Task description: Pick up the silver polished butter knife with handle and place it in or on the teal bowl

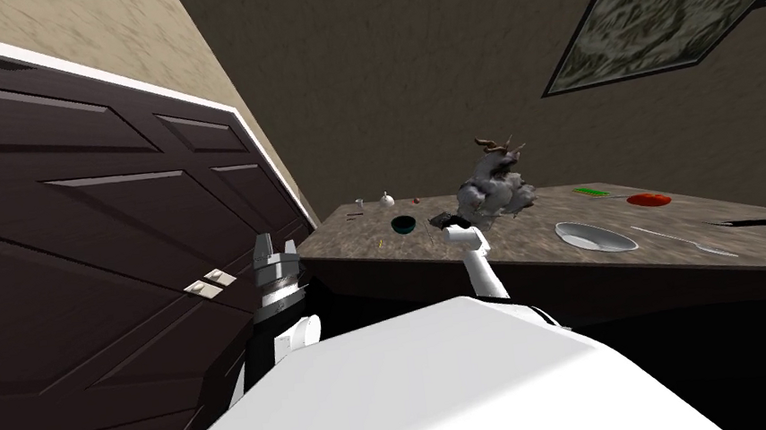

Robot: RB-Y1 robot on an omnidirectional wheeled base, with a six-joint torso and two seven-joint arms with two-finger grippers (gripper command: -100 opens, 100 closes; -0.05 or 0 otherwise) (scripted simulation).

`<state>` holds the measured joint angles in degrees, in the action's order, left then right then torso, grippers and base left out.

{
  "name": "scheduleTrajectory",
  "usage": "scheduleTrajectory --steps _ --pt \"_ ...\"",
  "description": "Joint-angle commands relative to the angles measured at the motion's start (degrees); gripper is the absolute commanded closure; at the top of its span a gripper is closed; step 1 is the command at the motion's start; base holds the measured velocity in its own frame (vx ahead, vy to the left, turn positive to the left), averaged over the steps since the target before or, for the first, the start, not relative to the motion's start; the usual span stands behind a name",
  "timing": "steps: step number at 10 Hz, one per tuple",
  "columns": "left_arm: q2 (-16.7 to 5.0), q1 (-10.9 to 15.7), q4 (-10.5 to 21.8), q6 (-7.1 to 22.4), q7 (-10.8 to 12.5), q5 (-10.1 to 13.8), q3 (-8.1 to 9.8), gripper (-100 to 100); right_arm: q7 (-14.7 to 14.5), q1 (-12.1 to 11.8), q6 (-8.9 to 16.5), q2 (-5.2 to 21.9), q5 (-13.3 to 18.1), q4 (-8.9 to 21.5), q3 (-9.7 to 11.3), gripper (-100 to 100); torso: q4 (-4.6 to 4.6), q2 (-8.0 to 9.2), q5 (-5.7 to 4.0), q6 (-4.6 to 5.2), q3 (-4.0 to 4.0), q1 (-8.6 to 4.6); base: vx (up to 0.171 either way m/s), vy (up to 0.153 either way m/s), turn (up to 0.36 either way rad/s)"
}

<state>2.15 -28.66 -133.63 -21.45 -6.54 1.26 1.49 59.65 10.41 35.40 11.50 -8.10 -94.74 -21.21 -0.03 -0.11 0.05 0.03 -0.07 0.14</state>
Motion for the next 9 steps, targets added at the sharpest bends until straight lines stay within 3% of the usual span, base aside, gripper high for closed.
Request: scheduleTrajectory --steps 1,3,4,9 --pt "0.00 0.00 0.00 0.00 0.00 0.00 0.00 0 1.29 0.48 1.69 -0.08 -0.18 0.64 -0.39 -100 0.00 0.00 0.00 0.00 0.00 0.00 0.026 0.044 -0.027" --pt "0.00 0.00 0.00 0.00 0.00 0.00 0.00 0 5.08 2.47 5.73 -0.19 -0.91 3.82 -1.82 -100 0.00 0.01 0.00 0.00 0.01 -0.01 0.040 0.053 -0.050" --pt "0.00 0.00 0.00 0.00 0.00 0.00 0.00 0 5.43 2.47 6.37 -0.19 -0.91 4.01 -1.82 -100 -0.01 -0.04 0.01 0.00 -0.02 0.02 0.046 0.046 -0.023" --pt "0.00 0.00 0.00 0.00 0.00 0.00 0.00 0 12.40 5.50 13.92 -0.20 -2.04 9.79 -4.14 -100 0.00 -0.02 0.00 0.00 -0.01 -0.04 0.041 0.044 -0.044"
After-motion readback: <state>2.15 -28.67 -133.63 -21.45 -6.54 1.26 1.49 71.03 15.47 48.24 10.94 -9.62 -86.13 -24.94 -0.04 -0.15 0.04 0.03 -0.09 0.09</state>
